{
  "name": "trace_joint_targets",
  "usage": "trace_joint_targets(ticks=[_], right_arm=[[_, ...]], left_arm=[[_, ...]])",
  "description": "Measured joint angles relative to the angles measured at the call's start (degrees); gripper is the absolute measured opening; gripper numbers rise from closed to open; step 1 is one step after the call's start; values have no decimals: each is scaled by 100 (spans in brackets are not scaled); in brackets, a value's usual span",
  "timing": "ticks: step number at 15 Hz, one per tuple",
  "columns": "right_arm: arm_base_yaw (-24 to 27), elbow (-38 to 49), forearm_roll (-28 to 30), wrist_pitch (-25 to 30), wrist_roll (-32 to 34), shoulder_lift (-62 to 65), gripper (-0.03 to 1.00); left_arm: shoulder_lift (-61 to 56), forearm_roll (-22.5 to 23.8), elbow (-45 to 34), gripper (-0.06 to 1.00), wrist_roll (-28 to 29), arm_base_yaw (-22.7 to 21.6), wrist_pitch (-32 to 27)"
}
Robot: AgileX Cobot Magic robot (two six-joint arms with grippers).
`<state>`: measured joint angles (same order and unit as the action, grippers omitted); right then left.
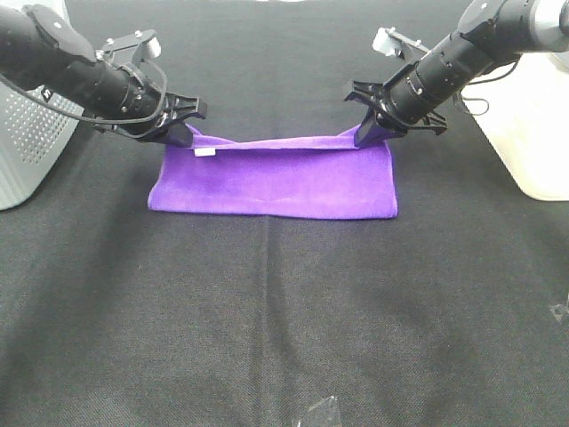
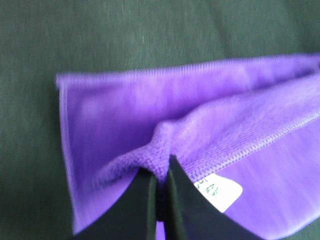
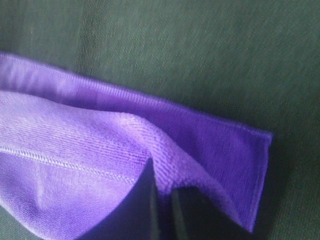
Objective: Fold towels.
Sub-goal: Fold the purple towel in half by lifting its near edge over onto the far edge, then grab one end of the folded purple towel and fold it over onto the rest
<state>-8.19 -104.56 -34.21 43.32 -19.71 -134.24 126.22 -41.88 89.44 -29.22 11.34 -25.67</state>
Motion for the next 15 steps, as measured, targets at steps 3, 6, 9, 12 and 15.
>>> trace_joint_targets(ticks=[3, 6, 9, 12, 15], right_arm=[[-6, -34, -17, 17, 0, -46, 0], [-6, -34, -17, 17, 0, -46, 0], [-6, -46, -17, 23, 0, -109, 6], [-6, -46, 57, 223, 0, -172, 42], [-6, -223, 413, 1295, 0, -178, 74]], left_arm=[[86, 0, 34, 0, 0, 0, 69], [201, 0, 80, 0, 0, 0, 92], [246, 0, 80, 3, 11, 0, 97], [246, 80, 80, 34, 63, 0, 23], [69, 487, 80, 75, 172, -29, -435]])
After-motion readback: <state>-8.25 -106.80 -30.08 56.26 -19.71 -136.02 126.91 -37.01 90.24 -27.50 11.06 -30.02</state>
